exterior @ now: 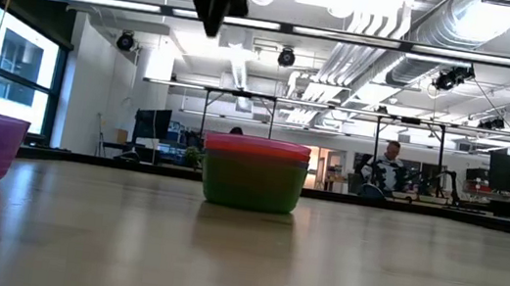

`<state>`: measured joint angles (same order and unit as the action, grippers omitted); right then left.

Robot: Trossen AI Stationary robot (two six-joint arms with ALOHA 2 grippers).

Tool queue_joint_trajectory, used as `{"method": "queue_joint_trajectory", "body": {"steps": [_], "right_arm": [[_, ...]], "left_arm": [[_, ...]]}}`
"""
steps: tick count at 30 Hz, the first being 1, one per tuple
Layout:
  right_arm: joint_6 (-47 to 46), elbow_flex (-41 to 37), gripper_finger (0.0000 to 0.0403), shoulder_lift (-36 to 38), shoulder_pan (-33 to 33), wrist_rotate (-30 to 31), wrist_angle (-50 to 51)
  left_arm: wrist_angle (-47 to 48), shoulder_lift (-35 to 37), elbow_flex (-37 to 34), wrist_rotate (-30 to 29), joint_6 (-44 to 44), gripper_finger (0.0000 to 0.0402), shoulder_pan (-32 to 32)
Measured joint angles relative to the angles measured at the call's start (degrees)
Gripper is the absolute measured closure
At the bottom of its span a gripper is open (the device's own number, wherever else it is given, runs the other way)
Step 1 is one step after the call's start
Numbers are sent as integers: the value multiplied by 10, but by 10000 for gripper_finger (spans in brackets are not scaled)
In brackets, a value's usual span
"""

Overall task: Nest bowls inside each other
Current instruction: Stack the purple bowl on the pink bowl

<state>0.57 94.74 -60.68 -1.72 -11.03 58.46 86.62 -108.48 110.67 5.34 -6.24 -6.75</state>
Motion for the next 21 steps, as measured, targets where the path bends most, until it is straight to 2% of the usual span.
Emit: {"method": "queue_joint_trajectory", "body": {"steps": [5,13,21], "right_arm": [[15,0,277,23,0,-3,-26],[44,0,277,57,0,-5,-78],[59,0,277,58,0,-5,-94]], "left_arm": [[-61,96,-87,0,14,235,18],[-207,241,-234,0,69,235,46],[-242,321,-337,-8,97,235,74]]}}
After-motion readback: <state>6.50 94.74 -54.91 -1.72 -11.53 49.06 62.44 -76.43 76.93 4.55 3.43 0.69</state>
